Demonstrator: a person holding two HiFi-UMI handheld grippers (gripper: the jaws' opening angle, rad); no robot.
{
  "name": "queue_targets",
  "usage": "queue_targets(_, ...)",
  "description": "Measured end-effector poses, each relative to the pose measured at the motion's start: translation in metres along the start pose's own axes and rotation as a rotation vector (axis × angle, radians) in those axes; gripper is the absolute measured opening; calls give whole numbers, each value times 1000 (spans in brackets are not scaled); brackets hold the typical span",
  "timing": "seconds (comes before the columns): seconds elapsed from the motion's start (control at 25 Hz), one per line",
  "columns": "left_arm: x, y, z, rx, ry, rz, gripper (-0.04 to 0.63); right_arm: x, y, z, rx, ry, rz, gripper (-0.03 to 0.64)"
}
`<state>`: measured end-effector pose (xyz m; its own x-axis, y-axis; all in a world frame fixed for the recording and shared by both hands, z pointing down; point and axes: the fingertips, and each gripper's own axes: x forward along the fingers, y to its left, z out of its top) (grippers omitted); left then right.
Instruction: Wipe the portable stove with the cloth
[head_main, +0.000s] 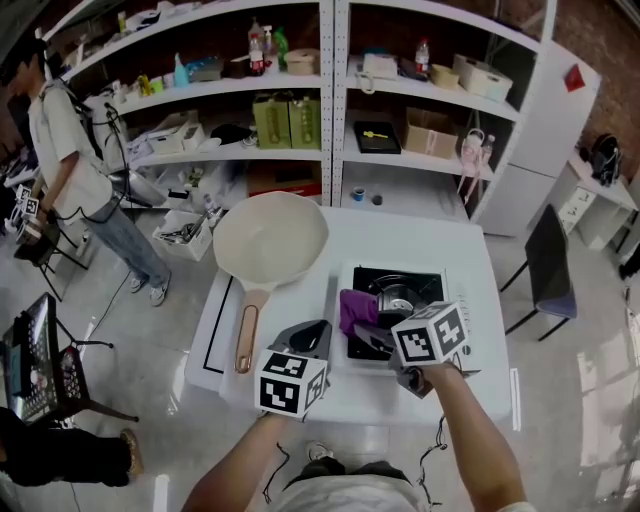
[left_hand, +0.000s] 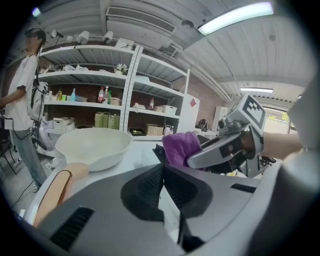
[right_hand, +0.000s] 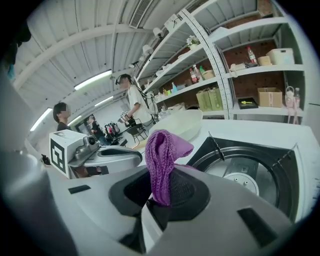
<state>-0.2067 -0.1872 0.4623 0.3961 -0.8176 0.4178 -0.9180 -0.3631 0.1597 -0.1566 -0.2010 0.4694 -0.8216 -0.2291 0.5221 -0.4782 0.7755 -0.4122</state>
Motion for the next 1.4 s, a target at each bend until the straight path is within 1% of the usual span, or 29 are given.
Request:
queue_targets(0.16, 2, -3, -2, 0, 0, 25, 3, -15, 1, 16, -4, -131, -7, 67)
queue_targets(0.36, -2, -13, -5, -13, 2, 59, 3, -45, 12, 29, 34, -251, 48, 67)
queue_targets(0.56, -5, -27, -11, -11, 7, 79, 3, -70, 21, 27, 82, -341, 105, 67)
queue_targets(0.68, -8, -34, -14, -5, 15, 82, 3, -74, 26, 17, 104, -363, 128, 67)
queue_targets(0.76, -9, -39, -18, -1, 23, 82, 3, -70, 22, 4, 100, -353, 94, 67)
queue_targets(0.92, -9, -43, -20, 7, 37, 85, 3, -59, 4, -13, 98, -357, -7, 67)
queue_targets(1.08, -6, -50, -24, 14, 48, 77, 3, -61, -14, -27, 71, -365, -107, 67)
queue_targets(1.4, 5, -67, -24, 22, 53, 43, 3, -91, -35, -37, 10, -346, -229, 66)
